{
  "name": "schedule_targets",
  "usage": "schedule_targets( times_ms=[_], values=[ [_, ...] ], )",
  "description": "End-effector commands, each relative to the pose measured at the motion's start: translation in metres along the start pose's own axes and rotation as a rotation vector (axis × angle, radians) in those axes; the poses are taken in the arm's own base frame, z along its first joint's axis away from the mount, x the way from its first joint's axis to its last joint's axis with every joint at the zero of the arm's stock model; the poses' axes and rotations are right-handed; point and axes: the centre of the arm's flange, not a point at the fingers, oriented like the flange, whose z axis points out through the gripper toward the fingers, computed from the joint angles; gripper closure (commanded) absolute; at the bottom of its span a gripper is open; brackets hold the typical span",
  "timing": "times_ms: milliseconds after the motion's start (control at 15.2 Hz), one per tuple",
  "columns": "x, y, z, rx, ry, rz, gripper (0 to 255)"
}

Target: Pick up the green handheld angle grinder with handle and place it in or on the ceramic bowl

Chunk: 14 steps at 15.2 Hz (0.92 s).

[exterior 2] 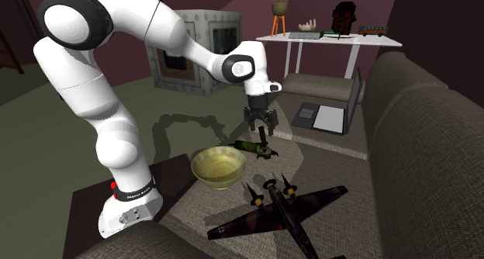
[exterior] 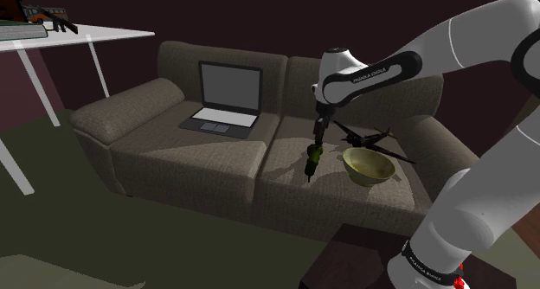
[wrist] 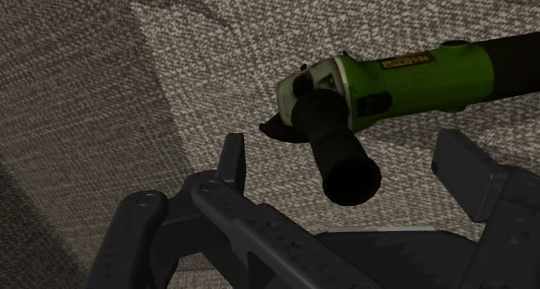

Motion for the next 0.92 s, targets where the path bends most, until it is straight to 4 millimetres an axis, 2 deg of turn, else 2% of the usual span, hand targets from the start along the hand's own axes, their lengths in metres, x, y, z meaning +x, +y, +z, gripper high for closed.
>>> schedule_targets(
  times_ms=[0,330,396,858],
  values=[
    [0.0000,0.0000,0.0028,0.000,0.001,0.000,0],
    [0.0000,0.0000,0.0028,0.000,0.001,0.000,0],
    [0.0000,0.0000,0.0028,0.000,0.001,0.000,255],
    [0.0001,-0.0001,0.0028,0.000,0.001,0.000,255]
  ],
)
